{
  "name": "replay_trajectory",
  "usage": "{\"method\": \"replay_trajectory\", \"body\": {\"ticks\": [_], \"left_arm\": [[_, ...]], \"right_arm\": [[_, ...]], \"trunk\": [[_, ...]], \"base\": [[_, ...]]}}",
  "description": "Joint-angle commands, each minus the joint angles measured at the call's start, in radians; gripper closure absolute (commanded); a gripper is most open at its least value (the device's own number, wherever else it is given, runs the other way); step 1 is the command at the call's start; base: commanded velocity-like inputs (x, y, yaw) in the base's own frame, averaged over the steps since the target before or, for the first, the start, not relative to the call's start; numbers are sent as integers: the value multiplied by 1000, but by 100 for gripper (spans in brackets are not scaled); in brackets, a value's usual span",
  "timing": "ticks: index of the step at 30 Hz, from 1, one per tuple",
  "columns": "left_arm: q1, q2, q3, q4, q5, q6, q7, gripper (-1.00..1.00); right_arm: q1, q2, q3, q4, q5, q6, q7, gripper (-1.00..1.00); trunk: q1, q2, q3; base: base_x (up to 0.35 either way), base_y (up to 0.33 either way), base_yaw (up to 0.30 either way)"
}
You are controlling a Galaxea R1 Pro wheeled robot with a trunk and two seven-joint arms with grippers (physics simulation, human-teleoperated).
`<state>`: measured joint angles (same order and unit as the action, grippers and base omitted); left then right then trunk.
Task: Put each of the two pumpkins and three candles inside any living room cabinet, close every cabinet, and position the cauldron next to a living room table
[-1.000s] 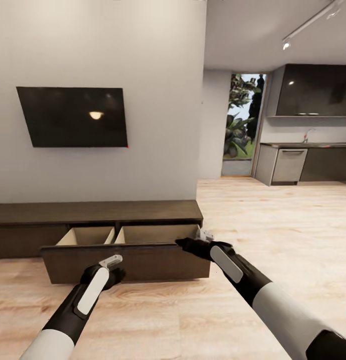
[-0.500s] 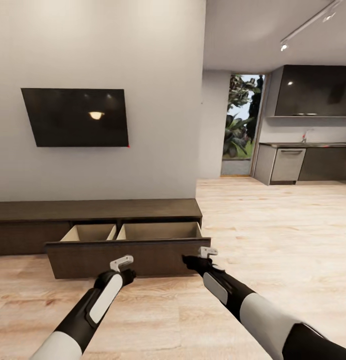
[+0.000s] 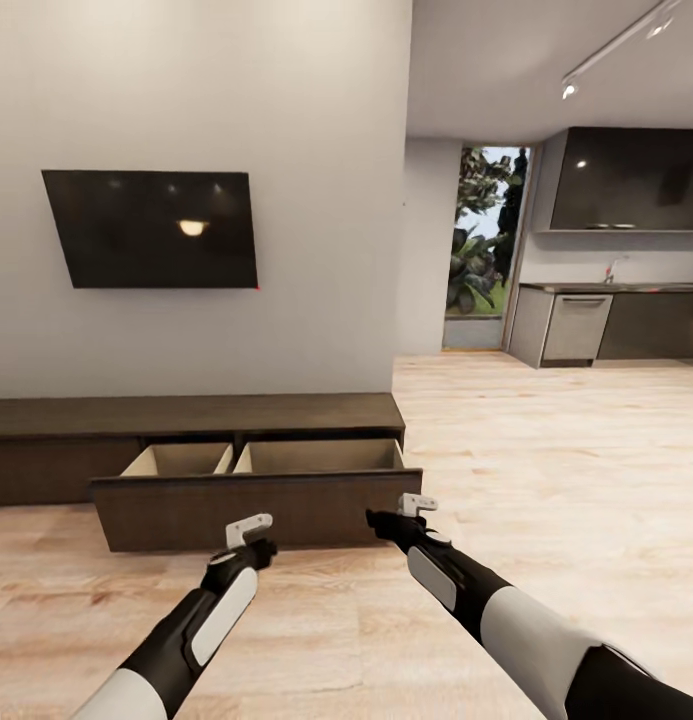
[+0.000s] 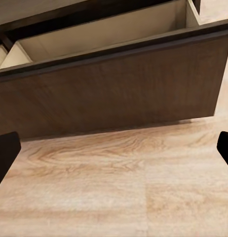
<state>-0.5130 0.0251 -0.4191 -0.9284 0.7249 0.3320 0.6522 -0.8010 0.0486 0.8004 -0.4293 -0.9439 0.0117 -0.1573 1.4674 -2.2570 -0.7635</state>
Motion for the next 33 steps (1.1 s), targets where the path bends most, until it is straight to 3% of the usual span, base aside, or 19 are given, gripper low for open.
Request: {"method": "replay_trajectory", "body": {"ticks": [1,5,10,13,16,21,27,33], "left_arm": [[-1,-2,-15,0,-8,-3,8,-100],[-1,1,-45,3,-30,-14,9,-100],[-1,2,-59,5,-43,-31,9,-100],[-1,2,-63,5,-69,-32,9,-100],[-1,2,-64,3,-94,-34,9,-100],[0,3,-64,-5,-104,-58,9,-100],[1,4,-74,-8,-117,-69,10,-100],[1,4,-76,-27,-127,-70,12,-100]], "right_arm": [[-1,-1,8,-2,-5,-1,-8,-100],[-1,0,8,-2,-5,-15,-8,-100],[-1,-1,9,0,-7,-42,-8,-100],[0,0,9,0,-4,-53,-8,-100],[0,0,9,9,12,-56,-10,-100],[0,2,10,25,27,-61,-10,-100],[0,3,15,61,92,-94,-13,-100],[0,3,17,85,108,-101,-12,-100]], "trunk": [[4,-8,-4],[19,-36,-17],[38,-71,-33],[50,-92,-42],[61,-113,-51],[80,-148,-67],[103,-190,-86],[126,-232,-105]], "base": [[0,0,0],[0,0,0],[0,0,0],[0,0,0],[0,0,0],[0,0,0],[0,0,0],[0,0,0]]}}
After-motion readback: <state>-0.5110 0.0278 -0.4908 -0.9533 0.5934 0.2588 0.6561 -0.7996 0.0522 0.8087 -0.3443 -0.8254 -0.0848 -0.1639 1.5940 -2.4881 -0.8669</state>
